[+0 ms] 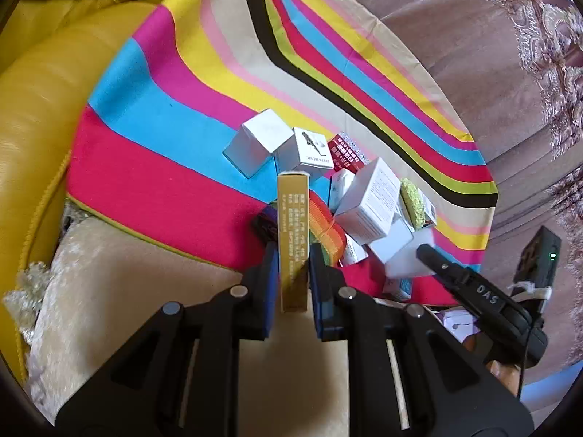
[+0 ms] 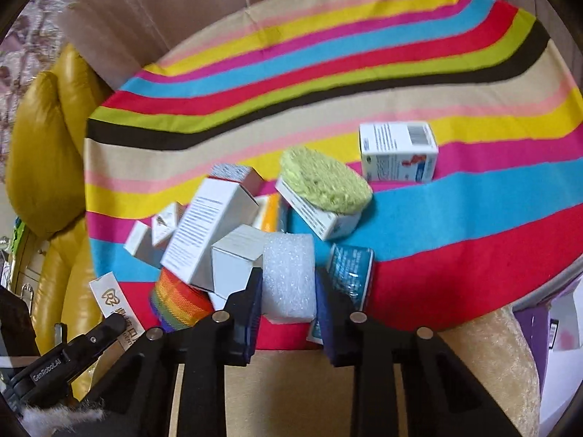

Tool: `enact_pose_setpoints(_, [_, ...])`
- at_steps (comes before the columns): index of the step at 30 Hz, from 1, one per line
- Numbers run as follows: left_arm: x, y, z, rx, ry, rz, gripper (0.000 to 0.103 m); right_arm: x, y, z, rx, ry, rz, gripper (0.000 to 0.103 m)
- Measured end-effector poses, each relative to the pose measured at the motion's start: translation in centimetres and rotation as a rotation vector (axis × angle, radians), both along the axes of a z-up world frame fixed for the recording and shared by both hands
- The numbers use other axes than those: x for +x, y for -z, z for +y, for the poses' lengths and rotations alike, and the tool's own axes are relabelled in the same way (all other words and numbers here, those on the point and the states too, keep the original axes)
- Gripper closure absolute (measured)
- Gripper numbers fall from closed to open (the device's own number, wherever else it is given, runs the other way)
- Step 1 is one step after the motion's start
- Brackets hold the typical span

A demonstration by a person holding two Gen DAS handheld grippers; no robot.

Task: Organize objects
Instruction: 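Grasp the slim gold box with the left gripper while the right gripper grasps the white foam block, then carry both items into the purple box and open both grippers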

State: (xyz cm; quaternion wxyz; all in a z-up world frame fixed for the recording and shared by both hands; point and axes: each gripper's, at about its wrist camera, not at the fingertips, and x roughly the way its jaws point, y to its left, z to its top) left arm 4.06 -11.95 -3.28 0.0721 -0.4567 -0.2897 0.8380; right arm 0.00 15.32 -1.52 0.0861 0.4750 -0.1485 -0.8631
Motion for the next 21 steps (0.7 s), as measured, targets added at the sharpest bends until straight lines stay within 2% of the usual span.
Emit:
enact_pose_setpoints(5, [1.3,-1.1,1.3,-0.056,0.013,0.051,0.083,2.5,-2.4,0.4,0.032,0.014,0.139,0.074])
enact_pose_setpoints(9, [1.8,-1.8,2.8,-0.074,0.034,0.081,0.083,4.2,-3.6,1.2,0.057,0.031,0.199,0.074])
enact_pose_setpoints(21, [2.8,-3.4,9.6,-0.096,0.187,0.122,0.083,8.8,-3.5,7.3,0.095,0.144,0.192,0.074])
